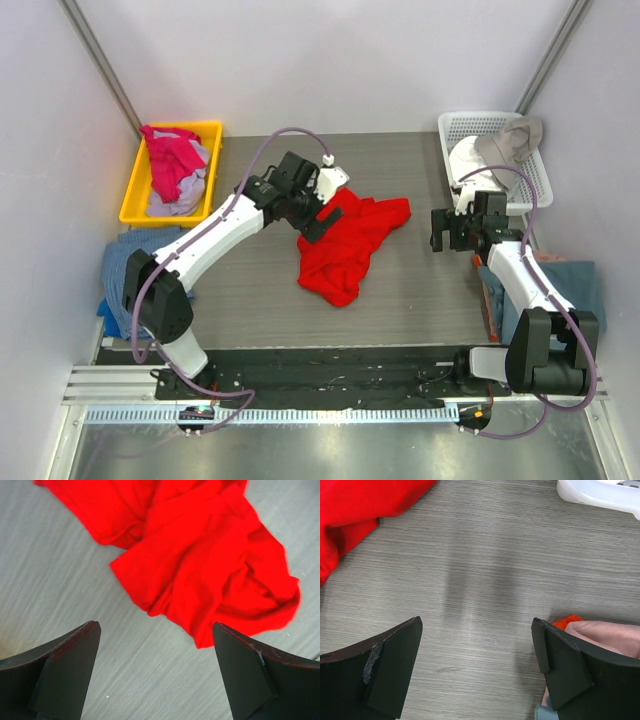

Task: Fold and stack the t-shirts
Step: Move the tshirt to the center of the board, then flatten out the tshirt

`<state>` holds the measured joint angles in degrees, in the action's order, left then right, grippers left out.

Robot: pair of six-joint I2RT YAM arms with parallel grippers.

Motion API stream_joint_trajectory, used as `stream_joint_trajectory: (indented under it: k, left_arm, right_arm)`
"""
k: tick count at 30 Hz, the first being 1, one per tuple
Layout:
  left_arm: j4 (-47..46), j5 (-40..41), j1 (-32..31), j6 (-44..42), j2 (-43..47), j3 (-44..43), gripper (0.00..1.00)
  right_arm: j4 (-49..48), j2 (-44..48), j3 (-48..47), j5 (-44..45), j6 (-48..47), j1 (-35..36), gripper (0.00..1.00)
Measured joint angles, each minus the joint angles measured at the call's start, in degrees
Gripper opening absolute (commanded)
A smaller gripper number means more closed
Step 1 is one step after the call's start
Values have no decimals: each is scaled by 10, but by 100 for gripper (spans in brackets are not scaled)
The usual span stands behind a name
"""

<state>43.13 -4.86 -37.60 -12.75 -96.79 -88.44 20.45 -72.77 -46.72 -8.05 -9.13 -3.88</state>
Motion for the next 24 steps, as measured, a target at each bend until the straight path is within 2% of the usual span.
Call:
stream_joint_trajectory:
  k: [9,15,22,24]
  left_arm:
    - [-83,89,6,-8,10,-9,100]
    - [-147,119,18,-17,-63,-61,96]
    - [-156,88,61,-11,-126,-24,86]
    - [-152,71,72,-11,-126,1,78]
  right_arm:
    - [6,-7,-36,-3,1,0,95]
    - [3,-84,-126,-3,0,12,88]
    - [20,-183,-225,9,-21,64,85]
    - [26,-201,-245,11,-28,75,85]
